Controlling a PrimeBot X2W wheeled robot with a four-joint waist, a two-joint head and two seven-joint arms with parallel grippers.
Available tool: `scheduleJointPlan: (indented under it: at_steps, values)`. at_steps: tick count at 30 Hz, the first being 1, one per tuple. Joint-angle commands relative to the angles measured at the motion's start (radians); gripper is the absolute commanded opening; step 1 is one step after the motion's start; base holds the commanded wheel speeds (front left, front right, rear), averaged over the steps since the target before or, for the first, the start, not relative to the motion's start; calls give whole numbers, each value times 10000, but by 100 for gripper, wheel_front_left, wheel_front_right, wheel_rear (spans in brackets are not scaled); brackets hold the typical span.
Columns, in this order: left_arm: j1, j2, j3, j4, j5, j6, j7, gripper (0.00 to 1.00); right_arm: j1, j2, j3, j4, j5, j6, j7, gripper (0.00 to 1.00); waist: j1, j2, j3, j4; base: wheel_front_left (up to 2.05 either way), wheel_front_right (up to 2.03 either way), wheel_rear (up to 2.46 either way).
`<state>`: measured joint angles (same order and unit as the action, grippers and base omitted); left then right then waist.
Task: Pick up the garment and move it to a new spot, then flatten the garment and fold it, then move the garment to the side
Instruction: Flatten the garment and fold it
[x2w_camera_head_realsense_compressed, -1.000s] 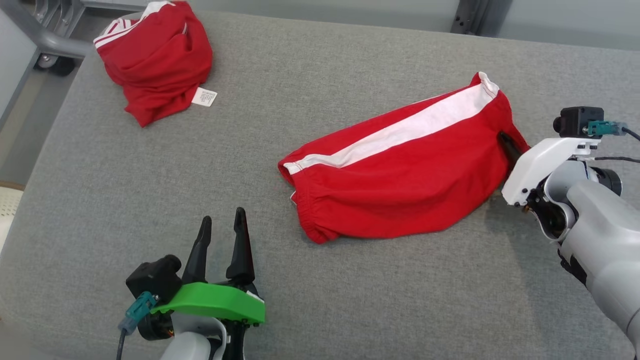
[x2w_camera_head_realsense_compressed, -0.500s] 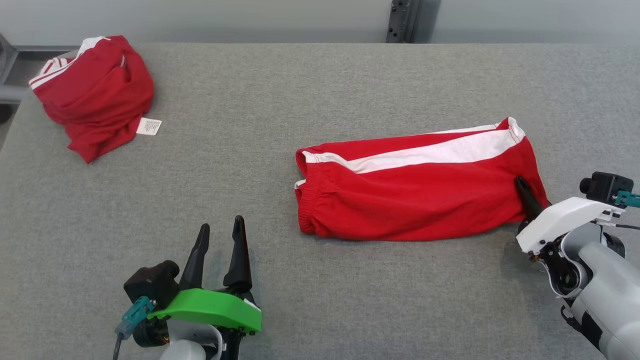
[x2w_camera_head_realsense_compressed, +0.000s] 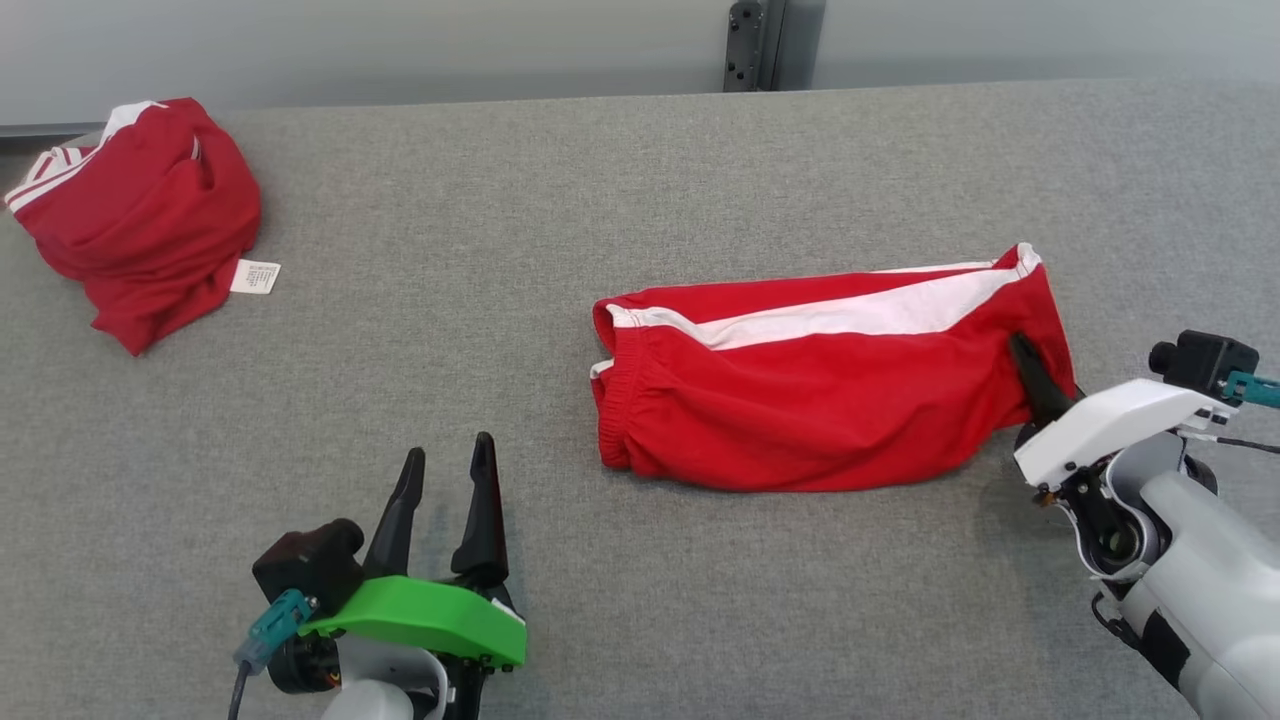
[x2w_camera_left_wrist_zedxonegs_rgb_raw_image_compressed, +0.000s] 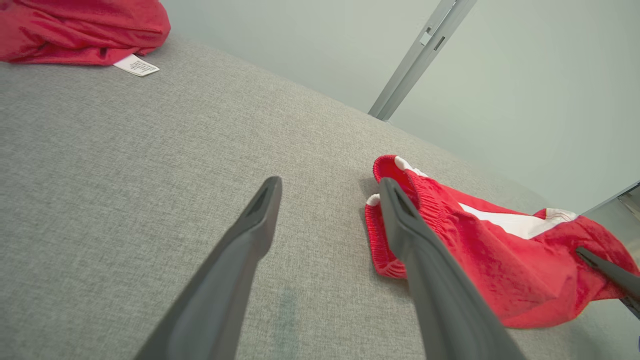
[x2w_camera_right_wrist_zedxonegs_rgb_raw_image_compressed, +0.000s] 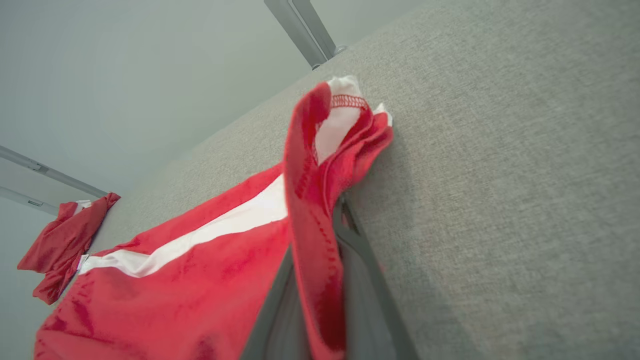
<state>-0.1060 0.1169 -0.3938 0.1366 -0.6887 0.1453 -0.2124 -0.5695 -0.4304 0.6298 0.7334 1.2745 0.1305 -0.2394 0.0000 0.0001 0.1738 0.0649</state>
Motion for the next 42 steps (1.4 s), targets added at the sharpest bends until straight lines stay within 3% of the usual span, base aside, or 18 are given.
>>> scheduleJointPlan:
  at_steps: [1,10,18,31,32,33,34,42]
  values:
    - [-25,76,2,14,-24,16,-1,100,-223,91,39,-121,53,4,51,0,0,-1,-64,84,0,0,0]
    - [-50,-17,-44,62,-133,-12,-51,100,-1123,916,693,-440,-352,4,430,0,0,-1,-347,715,0,0,0]
    - [-21,-110,-92,57,-227,-27,-104,100,-1114,1852,1857,-723,-755,4,874,0,0,-1,-507,1386,0,0,0]
    - [91,-153,2,91,-393,-21,-205,100,-1237,2371,2944,228,-1309,4,994,0,0,-1,-496,1670,0,0,0]
    - [95,-155,5,95,-385,-16,-209,100,-1264,2400,2977,285,-1343,4,966,16,0,-1,-497,1654,0,0,0]
    - [96,-159,3,98,-342,-13,-219,100,-1265,2438,3026,310,-1363,4,935,77,0,-1,-502,1635,0,0,0]
    - [93,-161,-2,104,-336,-10,-225,100,-1269,2468,3057,303,-1355,4,881,100,0,-1,-507,1614,0,0,0]
    - [84,-160,-91,137,-340,-19,-222,100,-984,2306,3214,-343,-1148,4,463,100,0,-1,-578,1386,0,0,0]
